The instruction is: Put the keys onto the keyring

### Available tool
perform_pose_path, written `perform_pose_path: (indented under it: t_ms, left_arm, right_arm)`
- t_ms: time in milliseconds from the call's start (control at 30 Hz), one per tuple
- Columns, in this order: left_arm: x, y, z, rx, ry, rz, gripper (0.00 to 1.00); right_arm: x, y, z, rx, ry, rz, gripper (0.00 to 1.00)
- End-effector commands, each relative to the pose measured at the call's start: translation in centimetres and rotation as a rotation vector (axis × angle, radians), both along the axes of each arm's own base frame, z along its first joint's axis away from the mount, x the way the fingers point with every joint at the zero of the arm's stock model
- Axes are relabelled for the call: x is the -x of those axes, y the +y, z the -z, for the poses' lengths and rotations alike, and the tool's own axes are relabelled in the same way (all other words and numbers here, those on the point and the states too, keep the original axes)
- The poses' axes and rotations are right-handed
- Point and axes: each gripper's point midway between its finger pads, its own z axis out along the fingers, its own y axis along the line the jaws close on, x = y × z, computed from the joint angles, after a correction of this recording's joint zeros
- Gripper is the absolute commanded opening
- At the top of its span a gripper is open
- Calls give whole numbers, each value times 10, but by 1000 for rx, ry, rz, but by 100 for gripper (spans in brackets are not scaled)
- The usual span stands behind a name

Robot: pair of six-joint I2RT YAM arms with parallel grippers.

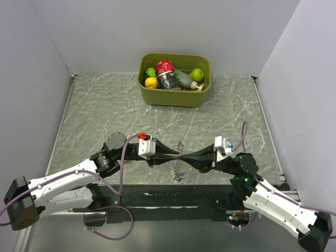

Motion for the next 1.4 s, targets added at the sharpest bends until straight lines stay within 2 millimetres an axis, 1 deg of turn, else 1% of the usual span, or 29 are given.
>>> perform_pose_path:
  t_ms: [0, 100, 133, 167, 233, 300, 333, 400, 433, 467, 533, 567, 600, 633, 667, 700, 733, 767, 800, 833, 867, 900, 967, 1033, 1067, 1100, 1167, 1300, 1367]
  left_arm:
    - [-1, -5, -15, 37, -26, 9, 24]
    - [-2, -8, -13, 26, -27, 13, 12]
    - [-4, -9, -14, 23, -27, 10, 3]
    - [-4, -9, -12, 13, -23, 8, 1]
    - [-4, -10, -14, 13, -30, 9, 1]
    - [-6, -9, -12, -1, -22, -1, 1]
    - [-7, -9, -15, -6, -24, -7, 1]
    - [-13, -8, -12, -52, -18, -38, 1]
    - [-15, -8, -11, -70, -17, -47, 1]
    - [-20, -7, -8, -94, -23, -74, 1]
    - [-23, -5, -5, -149, -11, -91, 1]
    - [-27, -4, -3, -172, -23, -111, 1]
    - [-30, -4, -10, -178, -31, -123, 1]
    - [-30, -1, 4, -243, -3, -129, 1]
    - [-31, -1, 6, -265, -15, -132, 1]
    - [-34, 0, 0, -275, -20, -146, 1]
    - [-33, 1, 11, -327, -3, -143, 1]
    - [-32, 2, 13, -351, -12, -138, 1]
    - [-33, 1, 7, -355, -26, -144, 1]
    - [-33, 0, 11, -382, -23, -144, 1]
    - [-29, 2, 19, -430, -20, -133, 1]
    - [-32, 0, 17, -447, -25, -147, 1]
    - [-27, 2, 26, -509, -26, -135, 1]
    - [-26, -1, 27, -537, -29, -133, 1]
    - [-25, -1, 29, -549, -31, -131, 1]
    - [-25, -2, 28, -551, -32, -131, 1]
    - [-25, -4, 26, -552, -37, -132, 1]
    - [-25, -5, 25, -561, -37, -135, 1]
    - [-25, -6, 26, -563, -41, -135, 1]
  right_arm:
    - [3, -6, -30, -84, -74, 12, 0]
    - [4, -6, -29, -83, -73, 8, 0]
    - [3, -6, -29, -81, -72, 10, 0]
    - [3, -6, -28, -78, -68, 11, 0]
    - [2, -4, -25, -69, -63, 9, 1]
    - [2, -4, -23, -58, -62, 7, 8]
    - [1, -2, -20, -39, -57, 6, 23]
    - [-2, -3, -18, -21, -39, 25, 44]
    - [-5, -3, -14, 13, -16, 37, 60]
    - [-6, -4, -13, 27, -16, 45, 65]
    - [-9, -7, -18, 43, -42, 76, 73]
    - [-11, -8, -10, 77, -23, 89, 75]
    - [-12, -11, -12, 81, -50, 107, 77]
    - [-15, -14, -15, 87, -59, 135, 80]
    - [-16, -17, -13, 103, -59, 150, 81]
    - [-18, -19, -12, 116, -77, 170, 82]
    - [-20, -22, -16, 116, -79, 191, 83]
    - [-22, -24, -17, 125, -105, 207, 84]
    - [-24, -25, -16, 149, -116, 219, 84]
    - [-24, -25, -16, 162, -123, 223, 84]
    - [-26, -24, -12, 185, -122, 224, 83]
    - [-27, -24, -12, 209, -133, 223, 83]
    - [-25, -18, -5, 255, -137, 183, 81]
    - [-23, -14, -3, 297, -148, 151, 77]
    - [-23, -10, 3, 325, -141, 124, 75]
    - [-22, -8, 0, 333, -155, 113, 71]
    - [-21, -4, 12, 386, -135, 72, 67]
    - [-14, 0, 17, 416, -137, 11, 57]
    - [-11, 2, 18, 413, -140, -6, 56]
